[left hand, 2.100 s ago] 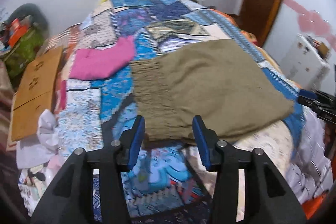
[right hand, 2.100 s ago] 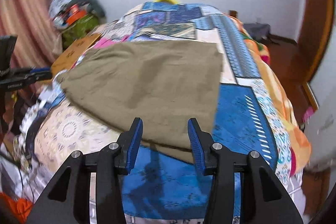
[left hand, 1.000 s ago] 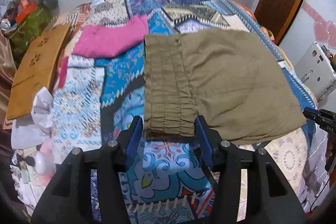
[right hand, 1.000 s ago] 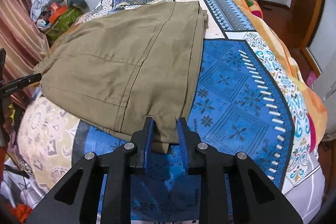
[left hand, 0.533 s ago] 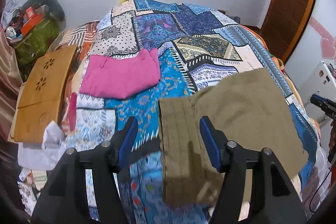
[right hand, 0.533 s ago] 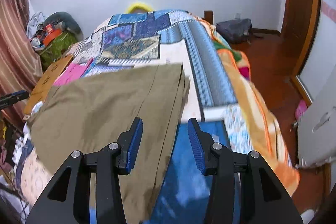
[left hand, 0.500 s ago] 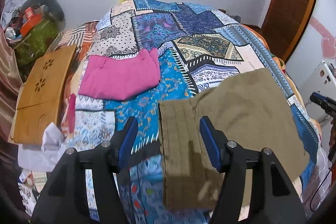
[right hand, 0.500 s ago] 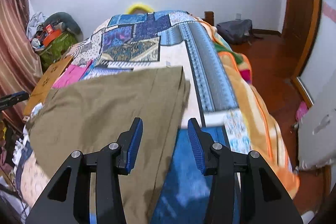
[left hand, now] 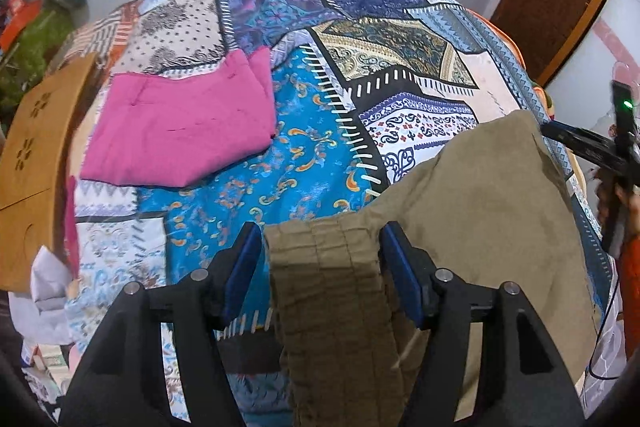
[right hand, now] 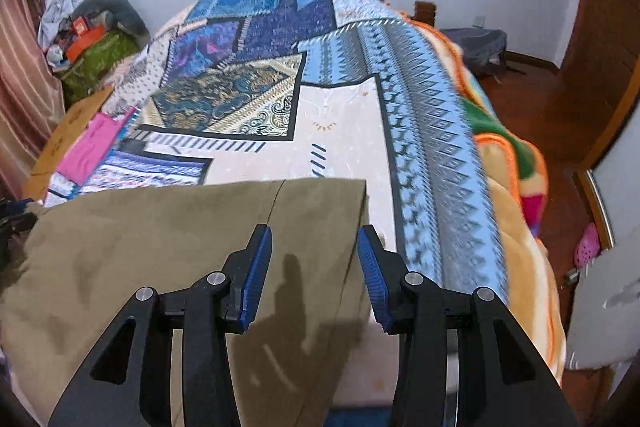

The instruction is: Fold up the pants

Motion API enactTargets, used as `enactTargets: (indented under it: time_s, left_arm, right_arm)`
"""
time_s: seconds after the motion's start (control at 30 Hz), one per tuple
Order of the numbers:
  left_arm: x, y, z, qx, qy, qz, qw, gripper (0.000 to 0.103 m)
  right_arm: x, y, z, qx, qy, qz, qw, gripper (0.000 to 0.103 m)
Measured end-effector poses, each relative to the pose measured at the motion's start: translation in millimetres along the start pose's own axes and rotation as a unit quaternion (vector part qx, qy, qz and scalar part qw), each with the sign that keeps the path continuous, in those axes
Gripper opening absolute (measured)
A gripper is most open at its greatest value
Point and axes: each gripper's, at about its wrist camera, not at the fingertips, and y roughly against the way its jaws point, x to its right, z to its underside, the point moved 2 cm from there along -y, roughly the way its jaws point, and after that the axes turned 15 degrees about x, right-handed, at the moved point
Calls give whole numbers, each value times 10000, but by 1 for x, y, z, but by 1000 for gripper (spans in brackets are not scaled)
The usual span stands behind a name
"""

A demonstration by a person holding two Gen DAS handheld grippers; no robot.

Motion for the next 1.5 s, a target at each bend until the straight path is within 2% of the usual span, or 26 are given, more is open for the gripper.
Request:
enactTargets:
  time_s: [0.13, 0.23, 0.27, 0.3, 0.37, 0.5, 0.63, 0.73, 0.8, 0.87, 0.9, 0.93, 1.0, 1.07, 1.23, 1.37, 1.47, 1.5]
  left_arm:
    - [-6, -9, 5, -12, 95, -22, 10000, 64]
    - [-13, -12, 8, 98, 305, -175, 9993, 65]
    - [-16, -12, 9, 133, 387, -275, 9988, 65]
    - [-18, -13, 10, 148, 478, -352, 9981, 65]
    - [-23, -14, 11, 184, 636, -487, 9966, 65]
    - [-25, -13, 12, 274, 631, -826, 9942, 68]
    - [-29, -11, 10, 126, 610, -704, 9956, 70]
    - [-28, 0, 5, 53, 543, -617, 9966, 70]
    - [-24, 10, 3, 68, 513, -556, 9971, 70]
    - [-14, 22, -2, 146, 410, -444, 9981, 71]
    - [-9, 28, -4, 198, 340, -406, 9984, 74]
    - [-2, 34, -6, 258, 258, -379, 9986, 76]
    - [11, 44, -9, 366, 130, -286, 9988, 86]
    - [26, 50, -9, 406, 17, -94, 9991, 89]
    - [55, 36, 5, 33, -260, 130, 9996, 91]
    - [66, 20, 32, -287, -607, 31, 9977, 91]
    - [72, 25, 48, -46, -1035, -190, 9944, 95]
    - [71, 28, 50, 8, -1035, -191, 9945, 95]
  right_arm:
    - [8, -33, 2, -249, -79, 48, 9996, 41]
    - [16, -47, 9, -352, -404, -31, 9986, 38]
    - [16, -47, 11, -311, -426, -66, 9986, 20]
    - [14, -47, 13, -307, -331, -29, 9990, 11]
    - [8, -46, 13, -276, -146, 38, 9995, 10]
    - [-5, -48, 10, -227, 464, 325, 9981, 9]
    - [-11, -55, 7, -401, 599, 444, 9964, 10]
    - [-15, -42, 0, -486, 739, 481, 9949, 17]
    - [-19, -26, -3, -551, 719, 408, 9951, 37]
    - [-28, -6, -7, -407, 700, 207, 9965, 50]
    - [-36, 7, -10, -269, 740, 128, 9968, 57]
    - [-43, 15, -12, -183, 784, 59, 9967, 59]
    - [-62, 32, -16, -39, 812, -206, 9965, 71]
    - [-81, 44, -18, -7, 687, -536, 9962, 78]
    - [-125, 44, -5, -267, 410, -1257, 9909, 78]
    - [-146, 25, 25, -759, 514, -1332, 9868, 78]
    - [-152, 14, 56, -1218, 722, -1326, 9810, 79]
    - [-151, 19, 61, -1089, 800, -1308, 9822, 79]
